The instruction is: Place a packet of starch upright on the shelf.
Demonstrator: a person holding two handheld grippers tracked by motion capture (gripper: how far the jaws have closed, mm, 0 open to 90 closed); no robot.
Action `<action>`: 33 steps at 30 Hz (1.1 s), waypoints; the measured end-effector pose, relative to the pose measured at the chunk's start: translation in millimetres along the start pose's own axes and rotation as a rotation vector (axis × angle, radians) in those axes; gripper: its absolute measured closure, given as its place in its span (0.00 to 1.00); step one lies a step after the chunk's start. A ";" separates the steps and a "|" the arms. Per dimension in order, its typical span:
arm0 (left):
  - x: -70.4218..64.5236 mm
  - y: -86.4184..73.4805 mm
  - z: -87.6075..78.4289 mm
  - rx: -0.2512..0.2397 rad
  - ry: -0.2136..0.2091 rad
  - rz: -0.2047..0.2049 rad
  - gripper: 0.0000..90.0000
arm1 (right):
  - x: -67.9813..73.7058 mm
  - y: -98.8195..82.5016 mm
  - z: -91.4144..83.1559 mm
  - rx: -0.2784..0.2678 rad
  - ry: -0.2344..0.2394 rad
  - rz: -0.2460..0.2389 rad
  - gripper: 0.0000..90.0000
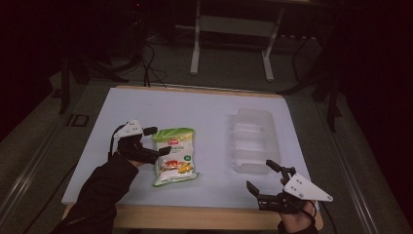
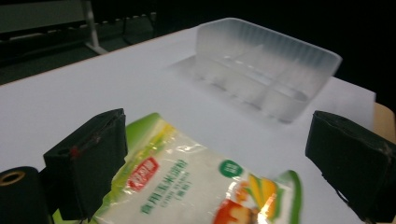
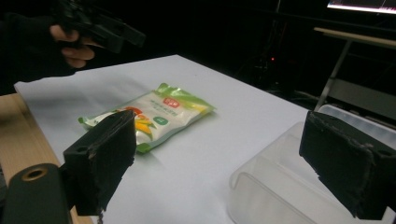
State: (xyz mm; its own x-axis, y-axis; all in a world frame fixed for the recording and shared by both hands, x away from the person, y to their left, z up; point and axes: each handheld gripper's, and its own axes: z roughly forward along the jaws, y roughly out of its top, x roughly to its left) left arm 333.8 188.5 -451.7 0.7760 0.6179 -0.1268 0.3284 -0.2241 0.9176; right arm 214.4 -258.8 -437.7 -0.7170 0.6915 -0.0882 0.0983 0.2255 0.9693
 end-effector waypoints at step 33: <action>66.0 -50.3 50.4 0.247 0.184 -0.194 0.10 | 11.4 -3.3 8.4 0.047 0.057 -0.027 0.11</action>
State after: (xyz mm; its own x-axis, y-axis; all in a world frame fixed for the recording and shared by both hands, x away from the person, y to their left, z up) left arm 395.7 202.6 -525.2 0.5841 0.7870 -0.1986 0.5973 -0.2510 0.7617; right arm 211.7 -246.0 -443.8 -0.7576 0.6451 -0.0997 0.1100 0.2768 0.9546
